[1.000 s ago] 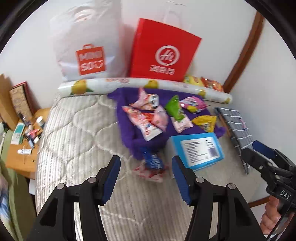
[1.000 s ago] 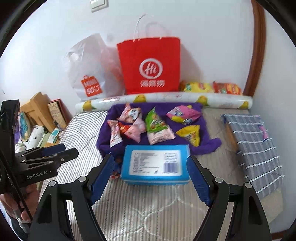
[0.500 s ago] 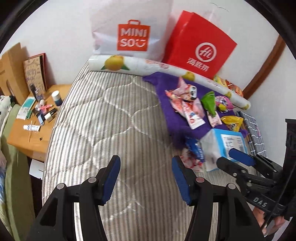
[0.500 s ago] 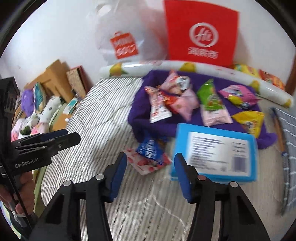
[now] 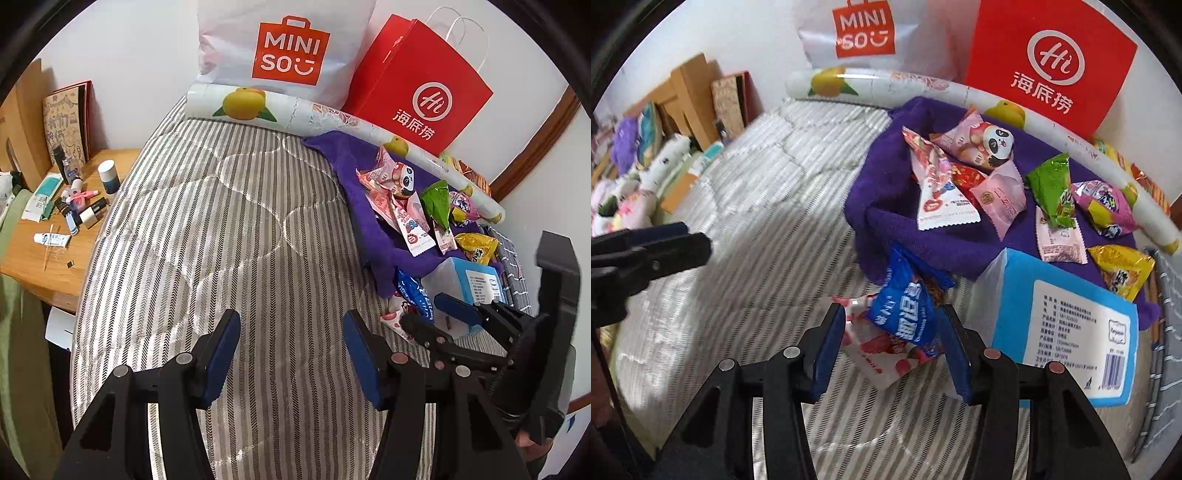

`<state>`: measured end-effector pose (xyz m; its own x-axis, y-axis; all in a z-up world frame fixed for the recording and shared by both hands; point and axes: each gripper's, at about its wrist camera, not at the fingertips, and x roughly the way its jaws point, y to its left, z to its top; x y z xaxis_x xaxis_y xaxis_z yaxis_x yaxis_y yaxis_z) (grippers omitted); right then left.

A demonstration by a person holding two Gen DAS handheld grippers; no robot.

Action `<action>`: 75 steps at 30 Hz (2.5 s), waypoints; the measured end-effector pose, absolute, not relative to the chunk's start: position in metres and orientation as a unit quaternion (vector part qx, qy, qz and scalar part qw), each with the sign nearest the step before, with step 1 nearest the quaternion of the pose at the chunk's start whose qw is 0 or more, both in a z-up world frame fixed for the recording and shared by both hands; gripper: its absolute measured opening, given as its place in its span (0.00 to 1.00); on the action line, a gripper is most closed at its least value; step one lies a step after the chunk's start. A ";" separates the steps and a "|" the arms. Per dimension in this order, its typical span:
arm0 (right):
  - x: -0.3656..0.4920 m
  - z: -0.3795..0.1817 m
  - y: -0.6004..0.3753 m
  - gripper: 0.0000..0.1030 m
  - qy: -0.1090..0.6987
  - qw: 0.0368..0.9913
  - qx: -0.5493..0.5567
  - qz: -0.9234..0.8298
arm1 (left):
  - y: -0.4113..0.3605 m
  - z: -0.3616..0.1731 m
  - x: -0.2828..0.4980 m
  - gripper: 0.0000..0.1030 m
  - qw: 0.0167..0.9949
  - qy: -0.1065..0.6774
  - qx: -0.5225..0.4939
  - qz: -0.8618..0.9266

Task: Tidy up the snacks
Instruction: 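Grasp the blue snack packet beside the blue box with the right gripper, then grasp the pink-and-white strawberry bag with the left gripper while the right lifts the blue packet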

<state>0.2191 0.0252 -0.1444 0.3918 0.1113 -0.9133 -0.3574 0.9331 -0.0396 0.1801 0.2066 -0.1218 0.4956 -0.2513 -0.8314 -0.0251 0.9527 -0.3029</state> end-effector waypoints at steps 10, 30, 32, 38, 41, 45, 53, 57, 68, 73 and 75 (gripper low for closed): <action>0.223 -0.149 0.032 0.38 0.531 0.821 -0.141 0.156 | 0.207 -0.123 0.179 0.54 0.857 0.495 -0.131 -0.058; 0.170 -0.093 -0.029 0.14 0.499 0.841 -0.031 0.205 | 0.177 -0.106 0.153 0.54 0.860 0.493 -0.120 -0.057; 0.157 -0.089 -0.041 0.14 0.500 0.840 -0.020 0.210 | 0.164 -0.108 0.154 0.54 0.859 0.494 -0.117 -0.063; 0.118 -0.093 -0.091 0.14 0.515 0.834 0.018 0.199 | 0.126 -0.115 0.171 0.54 0.857 0.497 -0.103 -0.089; 0.108 -0.105 -0.116 0.14 0.530 0.826 0.040 0.185 | 0.107 -0.116 0.185 0.54 0.858 0.495 -0.087 -0.104; 0.107 -0.128 -0.145 0.14 0.553 0.812 0.082 0.167 | 0.091 -0.124 0.202 0.54 0.857 0.500 -0.068 -0.107; 0.112 -0.151 -0.179 0.19 0.572 0.793 0.133 0.160 | 0.080 -0.146 0.213 0.54 0.842 0.523 -0.061 -0.122; 0.110 -0.153 -0.189 0.27 0.569 0.800 0.121 0.146 | 0.077 -0.149 0.207 0.54 0.834 0.533 -0.062 -0.129; 0.101 -0.138 -0.192 0.72 0.524 0.839 0.040 0.138 | 0.059 -0.149 0.176 0.54 0.830 0.542 -0.030 -0.130; 0.112 -0.156 -0.170 0.72 0.533 0.831 -0.018 0.158 | 0.069 -0.144 0.172 0.54 0.833 0.539 -0.044 -0.117; 0.115 -0.165 -0.170 0.71 0.544 0.823 -0.020 0.161 | 0.073 -0.143 0.171 0.54 0.833 0.539 -0.055 -0.108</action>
